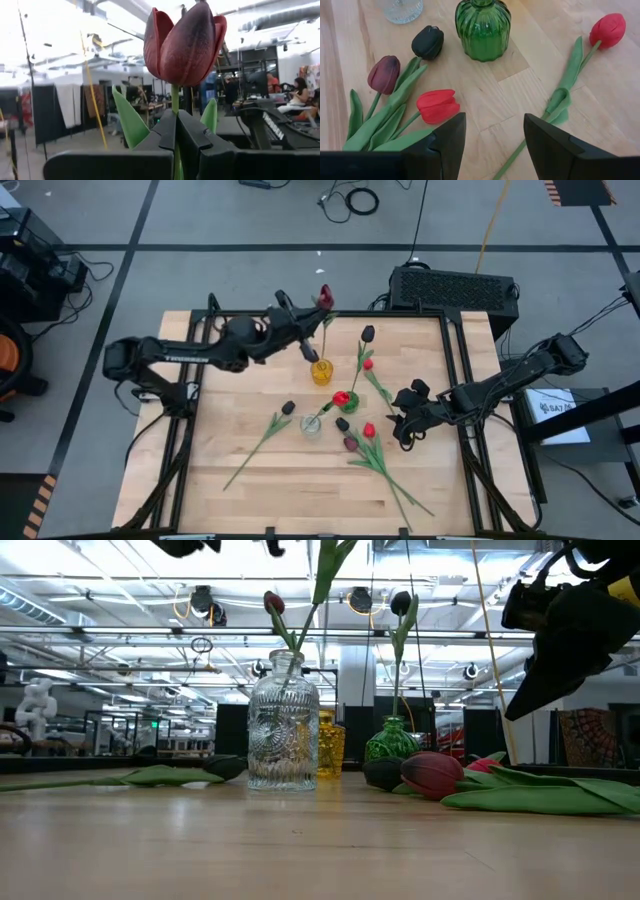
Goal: Sort flowers into vase by color
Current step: Put the top left pink flower in the yellow flower vase
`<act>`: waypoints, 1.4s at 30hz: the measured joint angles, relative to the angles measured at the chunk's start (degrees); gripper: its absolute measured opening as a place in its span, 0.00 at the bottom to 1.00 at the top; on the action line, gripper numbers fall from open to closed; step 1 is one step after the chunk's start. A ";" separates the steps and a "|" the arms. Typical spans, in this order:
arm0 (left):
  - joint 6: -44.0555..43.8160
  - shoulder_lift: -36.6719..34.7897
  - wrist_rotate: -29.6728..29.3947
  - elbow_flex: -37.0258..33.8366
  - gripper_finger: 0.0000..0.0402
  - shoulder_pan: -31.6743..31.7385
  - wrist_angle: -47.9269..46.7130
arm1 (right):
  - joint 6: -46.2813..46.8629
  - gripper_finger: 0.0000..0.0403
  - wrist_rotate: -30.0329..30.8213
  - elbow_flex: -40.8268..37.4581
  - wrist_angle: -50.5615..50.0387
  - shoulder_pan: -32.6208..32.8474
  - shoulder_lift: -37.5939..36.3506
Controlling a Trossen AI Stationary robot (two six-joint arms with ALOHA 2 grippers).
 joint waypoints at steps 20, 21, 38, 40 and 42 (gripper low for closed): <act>-7.06 2.88 1.75 -1.55 0.02 2.40 -1.91 | 0.20 0.48 -0.02 0.00 0.00 0.00 0.02; -6.92 3.41 1.76 -1.55 0.02 2.37 -1.45 | 0.21 0.48 -0.02 0.00 0.00 0.00 0.02; -5.15 7.90 1.56 -1.62 0.02 2.64 0.30 | 0.24 0.48 -0.04 0.00 0.02 0.00 0.02; -5.20 7.89 1.58 -1.62 0.02 2.64 -0.64 | 0.19 0.48 -0.04 0.00 0.00 0.00 0.02; -5.15 7.86 1.56 -1.62 0.02 2.68 -2.62 | 0.21 0.48 -0.04 0.00 0.02 0.00 0.02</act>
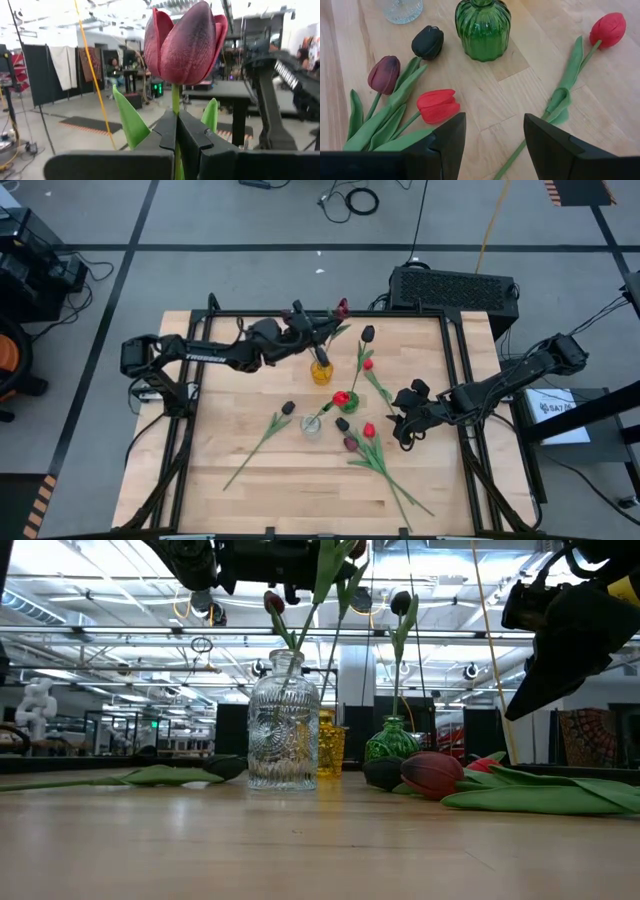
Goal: Sort flowers into vase by color
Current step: Put the top left pink flower in the yellow flower vase, then put the pink flower in the yellow flower vase
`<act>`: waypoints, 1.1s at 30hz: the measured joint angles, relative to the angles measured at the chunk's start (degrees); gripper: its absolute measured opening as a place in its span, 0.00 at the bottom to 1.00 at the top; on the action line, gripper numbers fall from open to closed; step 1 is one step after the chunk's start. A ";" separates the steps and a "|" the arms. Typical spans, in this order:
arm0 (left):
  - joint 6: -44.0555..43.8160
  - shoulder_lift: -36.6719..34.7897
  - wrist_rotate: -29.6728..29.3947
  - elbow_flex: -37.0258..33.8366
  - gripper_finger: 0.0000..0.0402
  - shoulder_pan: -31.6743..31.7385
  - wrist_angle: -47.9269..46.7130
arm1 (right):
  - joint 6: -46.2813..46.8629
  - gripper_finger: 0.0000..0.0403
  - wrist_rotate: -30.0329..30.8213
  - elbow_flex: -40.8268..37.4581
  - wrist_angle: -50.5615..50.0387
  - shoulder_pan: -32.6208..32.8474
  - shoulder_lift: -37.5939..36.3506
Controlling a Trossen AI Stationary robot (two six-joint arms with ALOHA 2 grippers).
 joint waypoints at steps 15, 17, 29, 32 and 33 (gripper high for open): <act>-0.07 0.02 0.12 0.00 0.38 0.08 -5.93 | 0.02 0.48 0.00 0.00 0.00 0.00 0.00; -0.17 0.02 0.11 0.00 0.43 0.08 -8.03 | 0.01 0.48 0.00 0.00 0.01 0.00 0.00; -0.51 -4.08 -0.25 0.09 0.56 -2.08 -23.62 | -0.45 0.48 -0.60 0.45 0.96 1.19 -2.18; -0.52 -6.75 -1.57 0.07 0.56 -2.92 -30.33 | -0.39 0.48 -1.62 2.66 2.75 3.22 -2.45; -0.52 -7.51 -1.91 0.07 0.56 -3.20 -31.44 | -0.42 0.48 -1.66 3.30 3.71 4.32 -2.42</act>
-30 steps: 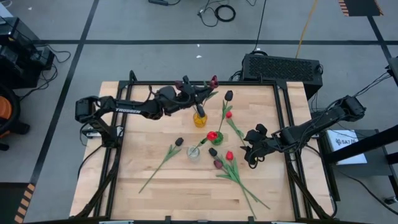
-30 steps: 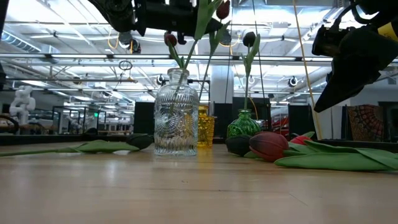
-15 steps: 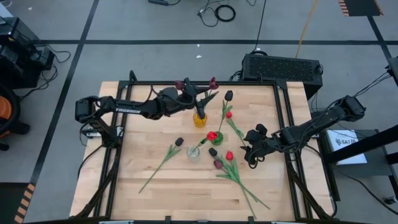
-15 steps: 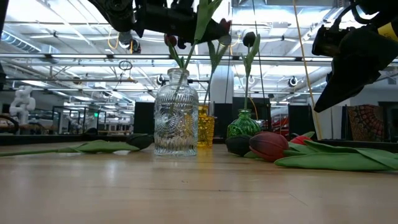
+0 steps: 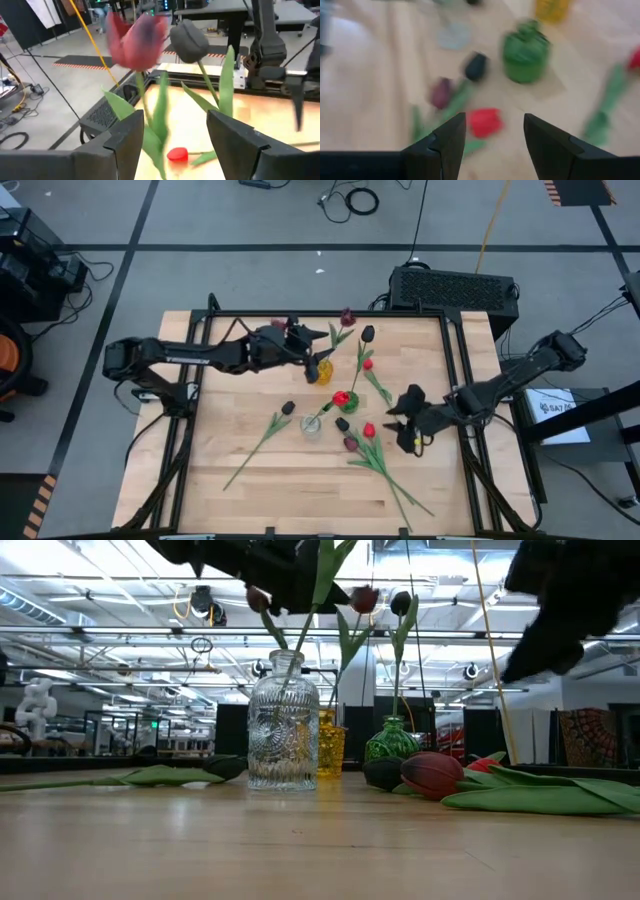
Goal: Sort flowers into vase by color
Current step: Put the pink flower in the yellow flower vase
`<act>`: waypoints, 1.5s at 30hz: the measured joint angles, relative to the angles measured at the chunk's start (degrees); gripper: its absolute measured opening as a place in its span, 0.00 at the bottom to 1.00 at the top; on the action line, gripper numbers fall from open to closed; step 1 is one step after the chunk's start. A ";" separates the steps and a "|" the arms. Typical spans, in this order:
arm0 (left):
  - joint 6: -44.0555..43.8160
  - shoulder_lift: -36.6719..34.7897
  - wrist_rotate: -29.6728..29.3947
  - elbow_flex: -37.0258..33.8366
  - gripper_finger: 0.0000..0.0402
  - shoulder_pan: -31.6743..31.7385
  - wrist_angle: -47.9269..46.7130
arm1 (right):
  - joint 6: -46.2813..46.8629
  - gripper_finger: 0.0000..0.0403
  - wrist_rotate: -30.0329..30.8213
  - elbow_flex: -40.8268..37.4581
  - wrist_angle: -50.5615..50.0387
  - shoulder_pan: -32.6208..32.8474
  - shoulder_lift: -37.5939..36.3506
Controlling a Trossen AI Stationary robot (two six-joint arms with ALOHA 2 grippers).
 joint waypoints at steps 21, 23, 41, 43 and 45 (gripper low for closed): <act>-1.56 -14.12 -0.80 -0.02 0.56 -7.61 -21.62 | 2.69 0.32 1.99 15.23 8.58 9.78 32.73; -1.91 -14.96 -0.71 -0.02 0.56 -8.62 -22.07 | 2.92 0.31 2.15 15.94 8.40 8.84 34.97; -2.97 -16.82 -0.83 -0.02 0.56 -11.23 -23.51 | 2.18 0.31 -0.16 16.32 8.40 6.52 39.46; -2.97 -16.82 -0.89 -0.02 0.56 -11.22 -22.53 | 2.18 0.31 -0.15 16.32 8.40 6.52 39.46; -2.82 -16.82 -0.89 -0.02 0.56 -11.22 -21.39 | 2.17 0.31 -0.14 16.32 8.40 6.52 39.46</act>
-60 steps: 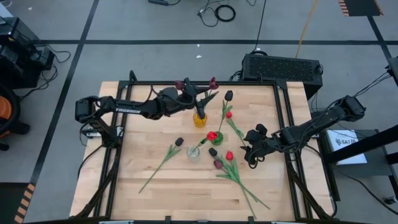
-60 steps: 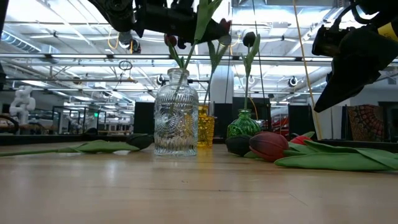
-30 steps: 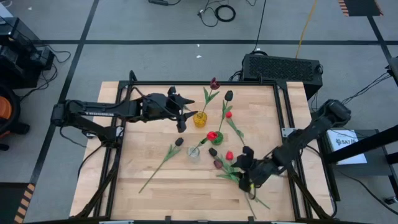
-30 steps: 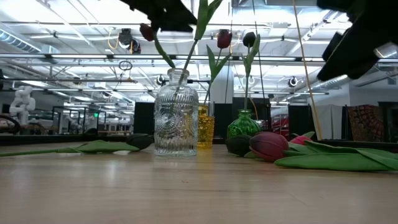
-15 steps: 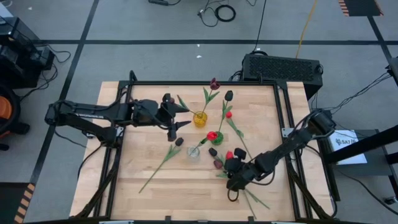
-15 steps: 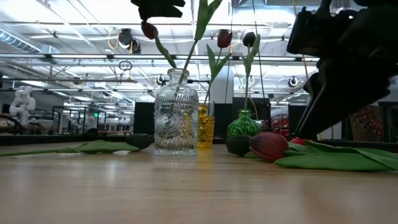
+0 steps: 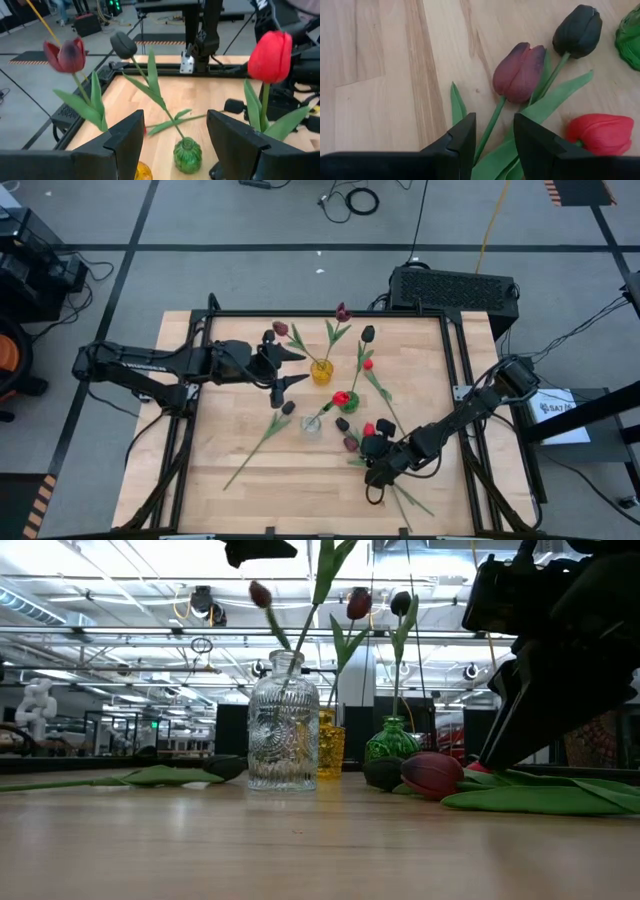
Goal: Sort flowers into vase by color
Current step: Put the pink flower in the yellow flower vase
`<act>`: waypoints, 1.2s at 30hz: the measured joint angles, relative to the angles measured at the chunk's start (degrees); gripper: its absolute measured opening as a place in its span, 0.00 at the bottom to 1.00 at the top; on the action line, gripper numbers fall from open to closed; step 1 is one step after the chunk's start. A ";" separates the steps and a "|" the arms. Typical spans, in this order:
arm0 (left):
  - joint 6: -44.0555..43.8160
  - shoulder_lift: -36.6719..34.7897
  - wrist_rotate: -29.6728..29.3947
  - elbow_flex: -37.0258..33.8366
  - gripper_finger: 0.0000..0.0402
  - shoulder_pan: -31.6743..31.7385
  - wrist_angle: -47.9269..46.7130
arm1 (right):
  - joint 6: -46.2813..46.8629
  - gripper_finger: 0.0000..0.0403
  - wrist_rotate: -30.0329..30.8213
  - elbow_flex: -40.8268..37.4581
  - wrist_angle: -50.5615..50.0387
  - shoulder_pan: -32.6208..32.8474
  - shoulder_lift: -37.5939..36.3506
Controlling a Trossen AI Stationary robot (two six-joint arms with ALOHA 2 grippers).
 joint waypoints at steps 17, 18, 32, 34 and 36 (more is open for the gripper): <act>1.36 -8.56 1.73 1.31 0.56 -6.80 2.91 | -0.05 0.31 0.01 -0.04 -0.51 0.00 0.00; 1.33 -9.10 1.03 1.31 0.56 -7.87 2.02 | -0.06 0.31 0.01 -0.04 -0.75 0.00 0.00; -6.01 -9.90 -10.57 -2.66 0.56 -22.46 -4.41 | -2.58 0.31 -1.47 0.02 2.42 -0.40 2.67; -6.05 -9.90 -12.13 -3.42 0.56 -24.11 -4.04 | -2.20 0.31 -1.49 0.82 1.89 -0.46 4.50; -6.16 -9.90 -13.54 -4.17 0.56 -25.44 -4.17 | -1.43 0.31 -1.27 2.09 0.90 -0.50 5.69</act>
